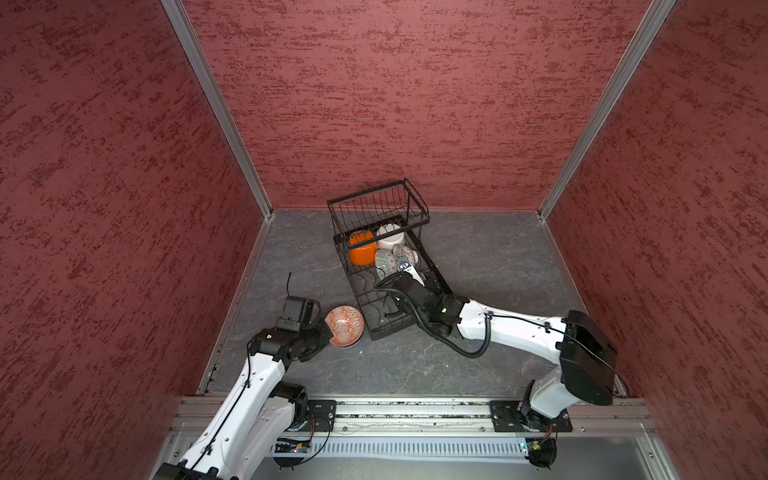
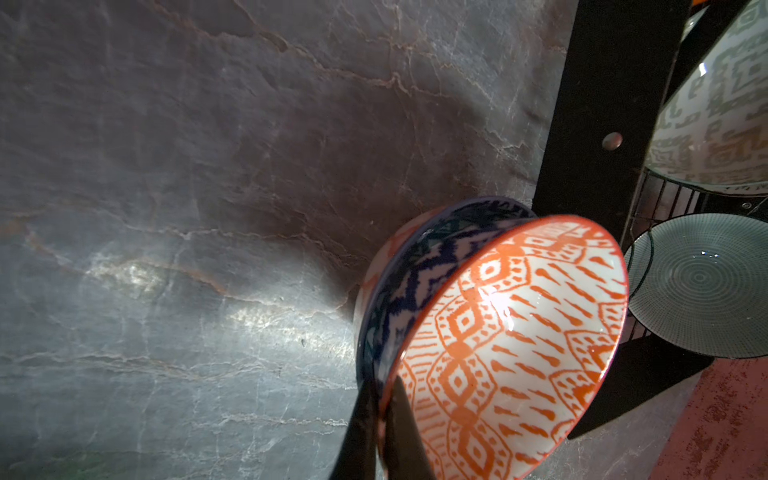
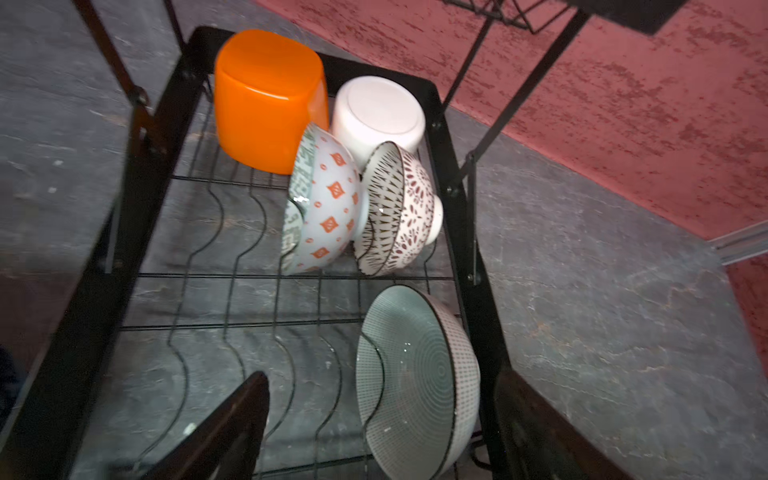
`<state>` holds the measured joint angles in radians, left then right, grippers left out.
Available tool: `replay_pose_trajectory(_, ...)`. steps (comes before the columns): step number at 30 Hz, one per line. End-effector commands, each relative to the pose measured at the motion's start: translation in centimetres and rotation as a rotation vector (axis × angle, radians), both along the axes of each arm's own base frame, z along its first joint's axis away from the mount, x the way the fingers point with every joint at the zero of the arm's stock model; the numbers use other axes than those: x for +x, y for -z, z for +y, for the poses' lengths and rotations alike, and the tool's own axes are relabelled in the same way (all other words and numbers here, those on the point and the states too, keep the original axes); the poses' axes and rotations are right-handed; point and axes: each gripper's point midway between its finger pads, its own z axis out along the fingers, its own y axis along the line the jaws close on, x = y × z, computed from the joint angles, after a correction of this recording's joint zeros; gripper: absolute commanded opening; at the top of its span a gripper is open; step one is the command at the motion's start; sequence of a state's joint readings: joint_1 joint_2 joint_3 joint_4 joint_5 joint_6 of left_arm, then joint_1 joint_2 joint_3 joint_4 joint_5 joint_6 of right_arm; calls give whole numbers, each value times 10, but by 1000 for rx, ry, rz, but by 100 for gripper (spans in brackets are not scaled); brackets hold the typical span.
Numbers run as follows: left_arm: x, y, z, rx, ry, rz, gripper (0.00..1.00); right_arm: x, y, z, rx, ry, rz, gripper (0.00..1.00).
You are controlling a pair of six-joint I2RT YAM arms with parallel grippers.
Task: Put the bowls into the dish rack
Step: 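Raise the orange-patterned bowl toward the rack with the left gripper, then grasp the orange-patterned bowl rim with the right gripper while the left gripper holds it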
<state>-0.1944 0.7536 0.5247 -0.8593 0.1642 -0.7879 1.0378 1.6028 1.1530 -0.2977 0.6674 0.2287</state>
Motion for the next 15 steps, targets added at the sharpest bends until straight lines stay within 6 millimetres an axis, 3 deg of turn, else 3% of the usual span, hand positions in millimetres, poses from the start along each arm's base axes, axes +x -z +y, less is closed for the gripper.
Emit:
replay_pose_trajectory(1,15,-16,-5,-26,17,-83,0,-13,-21,15,63,-69,36,86)
replay_pose_trajectory(15,18,-41,-5,-39,22,-170,0,-37,-17,59,88,-240,151,84)
